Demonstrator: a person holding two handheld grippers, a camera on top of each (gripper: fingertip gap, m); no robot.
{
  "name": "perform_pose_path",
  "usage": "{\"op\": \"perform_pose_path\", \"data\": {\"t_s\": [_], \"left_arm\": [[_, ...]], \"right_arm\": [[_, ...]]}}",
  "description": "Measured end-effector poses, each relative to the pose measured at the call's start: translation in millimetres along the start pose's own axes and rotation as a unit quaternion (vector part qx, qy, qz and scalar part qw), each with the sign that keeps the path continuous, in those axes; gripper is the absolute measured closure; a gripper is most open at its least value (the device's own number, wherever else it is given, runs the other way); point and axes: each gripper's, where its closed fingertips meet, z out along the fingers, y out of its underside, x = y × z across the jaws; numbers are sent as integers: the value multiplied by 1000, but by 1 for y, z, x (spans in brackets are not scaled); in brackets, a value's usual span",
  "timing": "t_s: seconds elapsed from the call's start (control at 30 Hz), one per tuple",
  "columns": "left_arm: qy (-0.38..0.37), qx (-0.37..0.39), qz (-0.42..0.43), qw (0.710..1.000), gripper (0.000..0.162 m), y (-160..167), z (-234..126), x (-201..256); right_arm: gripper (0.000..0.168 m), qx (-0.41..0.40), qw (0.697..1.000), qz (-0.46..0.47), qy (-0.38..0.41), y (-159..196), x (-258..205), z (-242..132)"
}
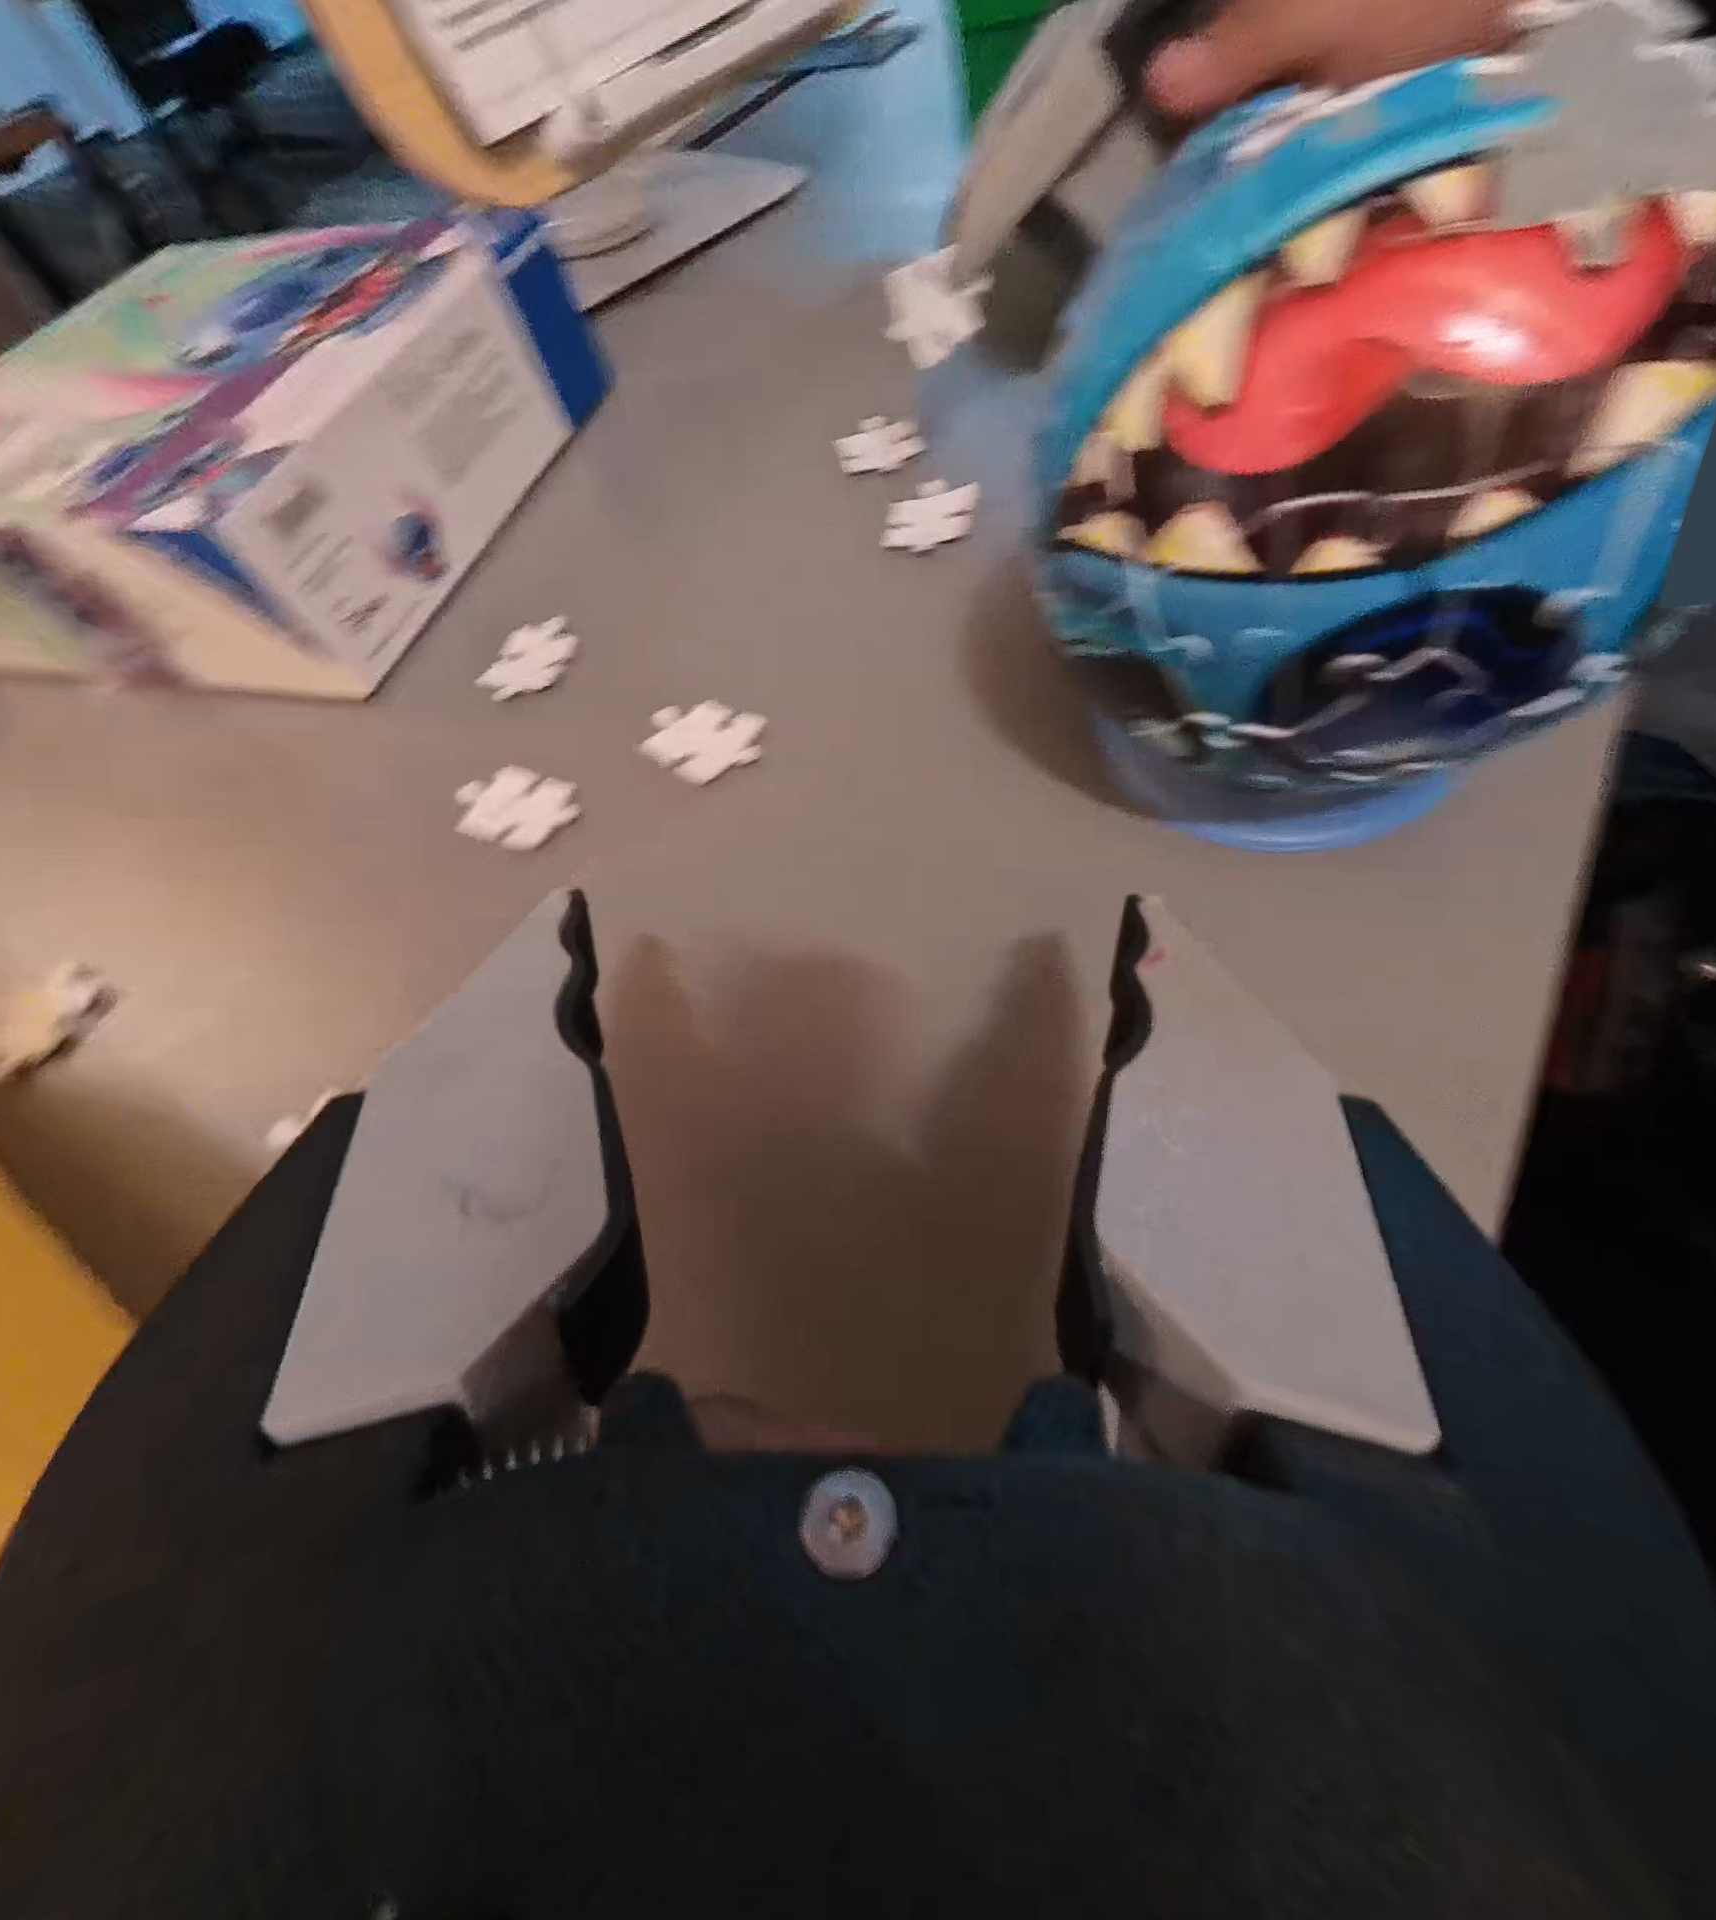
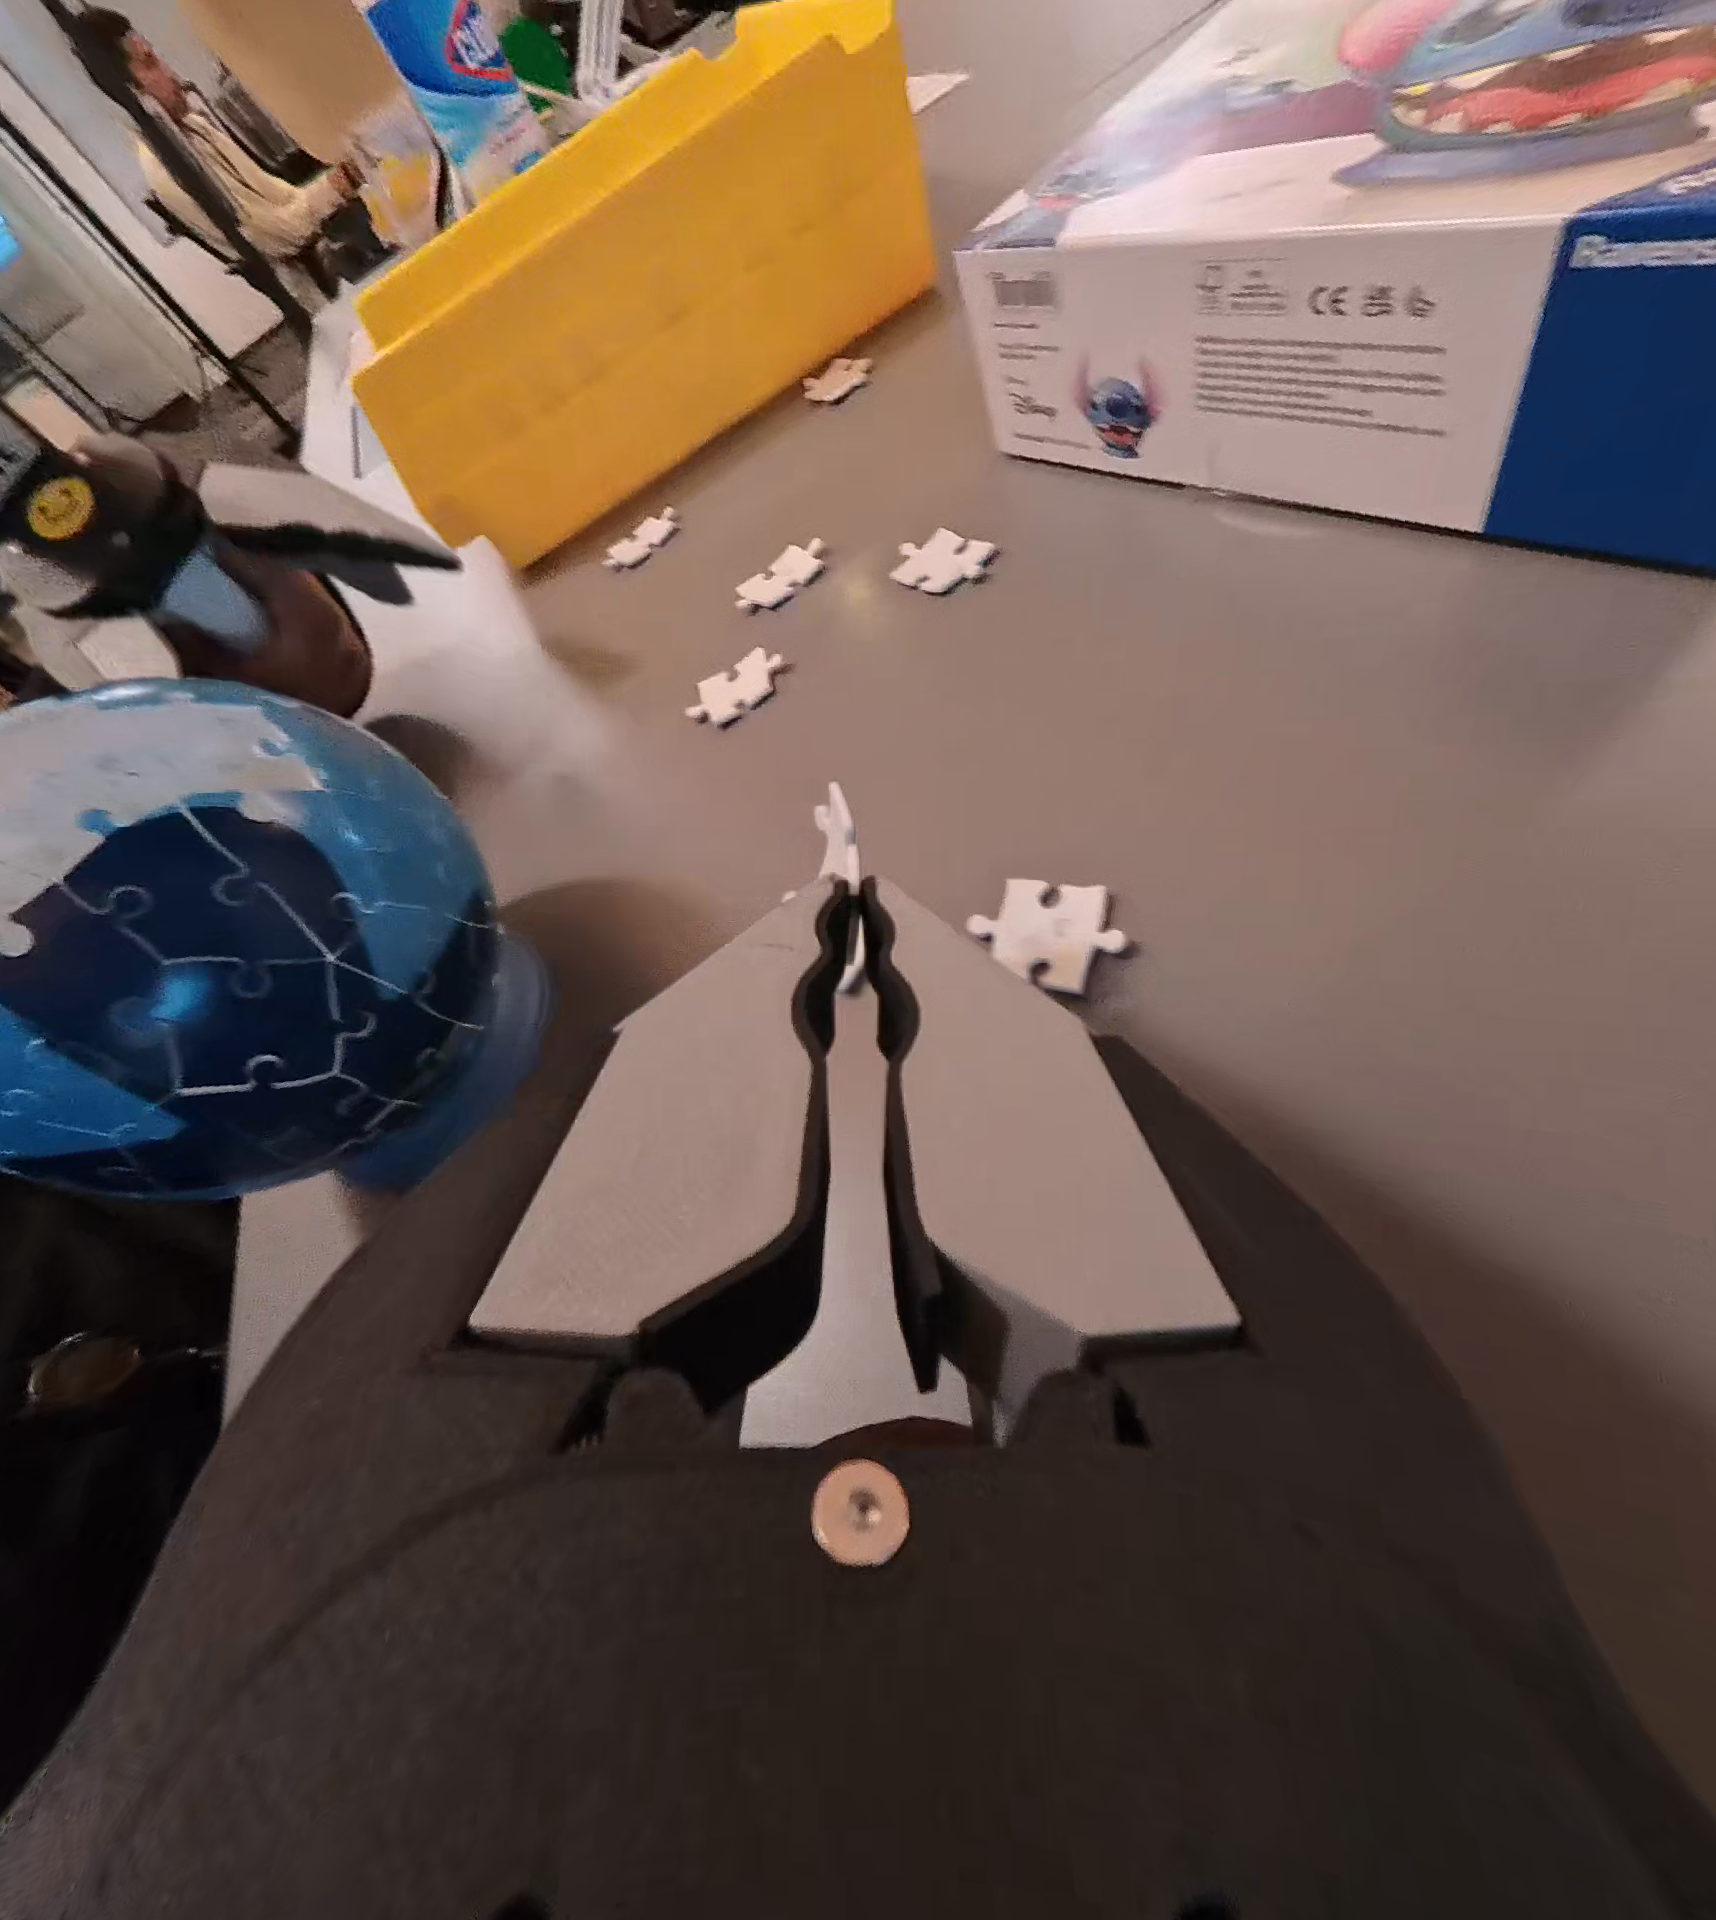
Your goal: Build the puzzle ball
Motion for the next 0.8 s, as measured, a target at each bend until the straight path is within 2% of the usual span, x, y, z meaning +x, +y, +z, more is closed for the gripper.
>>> {"op": "perform_pose_path", "data": {"t_s": [0.13,0.2,0.3,0.37,0.4,0.8], "left_arm": [[-81,-36,-50,995,67,14,-7,-37],[-98,-49,-61,992,66,23,-7,-42],[-138,-105,-47,984,63,45,-11,-53],[-167,-115,-38,978,63,48,-15,-62],[-172,-111,-44,978,68,47,-15,-64],[-152,-119,-68,979,72,50,-4,-59]], "right_arm": [[168,-10,999,-2,31,4,20,-7],[168,-21,998,-14,52,8,29,-9],[168,-31,998,-9,52,13,32,-9],[168,-34,998,0,48,14,33,-8],[167,-37,998,0,51,15,34,-8],[168,-63,996,-13,66,23,38,-4]]}}
